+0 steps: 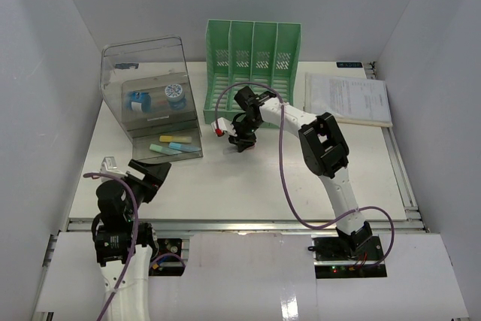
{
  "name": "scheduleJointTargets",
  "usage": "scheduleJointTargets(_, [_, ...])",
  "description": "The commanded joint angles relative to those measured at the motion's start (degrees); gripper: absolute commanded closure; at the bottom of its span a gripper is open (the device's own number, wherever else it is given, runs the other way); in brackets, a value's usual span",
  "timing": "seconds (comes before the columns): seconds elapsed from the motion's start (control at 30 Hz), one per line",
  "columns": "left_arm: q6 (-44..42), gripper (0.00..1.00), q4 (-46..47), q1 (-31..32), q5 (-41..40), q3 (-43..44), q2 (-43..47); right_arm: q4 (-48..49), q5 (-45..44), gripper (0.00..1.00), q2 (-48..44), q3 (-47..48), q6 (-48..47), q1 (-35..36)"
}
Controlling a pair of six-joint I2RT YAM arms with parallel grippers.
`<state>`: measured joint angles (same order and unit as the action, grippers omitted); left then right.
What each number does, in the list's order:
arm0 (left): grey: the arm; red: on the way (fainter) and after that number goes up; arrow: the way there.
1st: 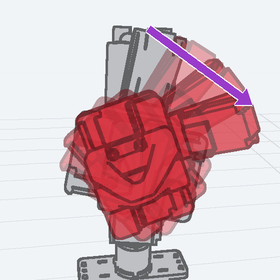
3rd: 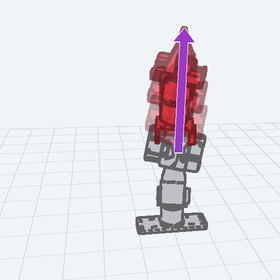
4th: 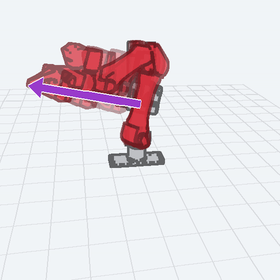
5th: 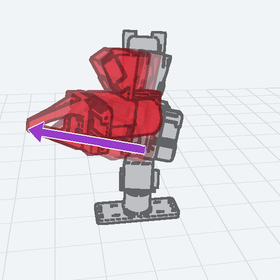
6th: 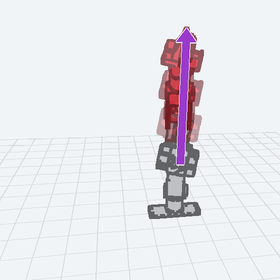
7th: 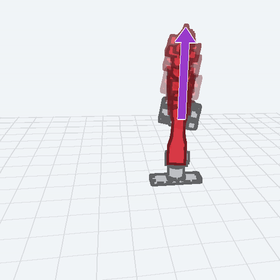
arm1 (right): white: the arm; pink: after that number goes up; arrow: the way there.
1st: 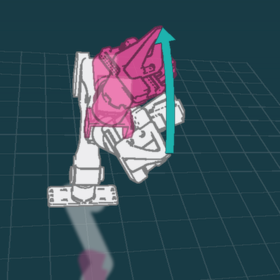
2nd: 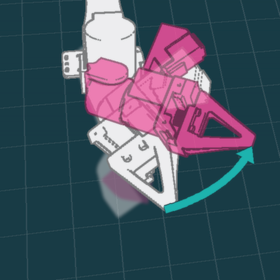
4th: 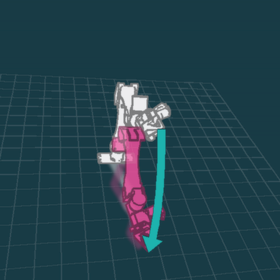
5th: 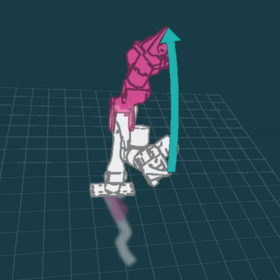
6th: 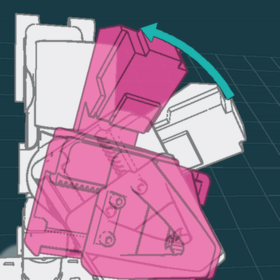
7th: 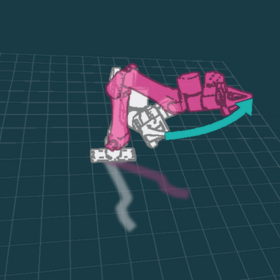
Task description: Organize the desk
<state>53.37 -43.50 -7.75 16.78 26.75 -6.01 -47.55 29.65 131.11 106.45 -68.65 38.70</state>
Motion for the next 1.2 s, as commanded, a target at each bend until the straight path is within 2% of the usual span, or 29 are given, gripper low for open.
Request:
scheduleJointTargets(0.0, [3.0, 0.07, -1.8, -0.2, -1.6, -2.4, 1.2, -2.2, -0.1, 0.81, -2.8, -1.9, 1.6, 1.0])
scheduleJointTargets(0.1, [7.7, 0.07, -2.3, -0.2, -1.1, -4.9, 0.2, -2.4, -0.2, 0.85, -7.4, -3.4, 2.2, 3.4])
scheduleJointTargets(0.2, [10.5, 0.07, -2.6, -0.2, -0.9, -7.0, -2.2, -2.8, 0.1, 0.85, -11.0, -2.3, 3.7, 8.8])
scheduleJointTargets(0.33, [13.2, 0.09, -2.6, -0.1, -0.7, -8.6, -7.7, -0.9, -1.6, 0.85, -11.7, 6.8, 6.9, 15.6])
scheduleJointTargets(0.43, [14.4, 0.12, -2.4, -0.2, -0.9, -9.2, -12.1, 3.0, -5.1, 0.85, -7.4, 15.3, 11.0, 19.4])
scheduleJointTargets(0.5, [14.9, 0.16, -1.4, -0.2, -0.6, -9.6, -15.4, 8.6, -8.9, 0.86, -3.8, 19.6, 15.5, 20.4])
scheduleJointTargets(0.63, [16.1, 0.27, 1.7, -0.2, 0.5, -11.5, -19.0, 26.3, -16.7, 0.84, 0.4, 18.6, 26.2, 21.6])
scheduleJointTargets(0.77, [17.1, 0.33, 4.8, -0.2, 0.7, -12.7, -20.4, 32.1, -22.2, 0.72, 5.4, 21.4, 28.4, 22.4])
scheduleJointTargets(0.87, [17.7, 0.36, 6.3, -0.2, 0.7, -13.6, -20.9, 33.7, -24.4, 0.54, 5.6, 19.5, 28.3, 22.4])
scheduleJointTargets(0.97, [18.6, 0.37, 8.8, -0.2, 1.9, -15.2, -21.4, 34.1, -25.7, 0.26, 4.4, 17.7, 28.5, 21.9])
scheduleJointTargets(1.1, [18.7, 0.37, 10.9, -0.2, 2.5, -15.7, -22.6, 33.7, -22.0, 0.13, -2.1, 12.9, 30.3, 20.5])
scheduleJointTargets(1.17, [18.5, 0.42, 12.2, -0.2, 2.2, -15.5, -23.4, 32.2, -15.2, 0.11, -9.2, 6.7, 30.2, 19.5])
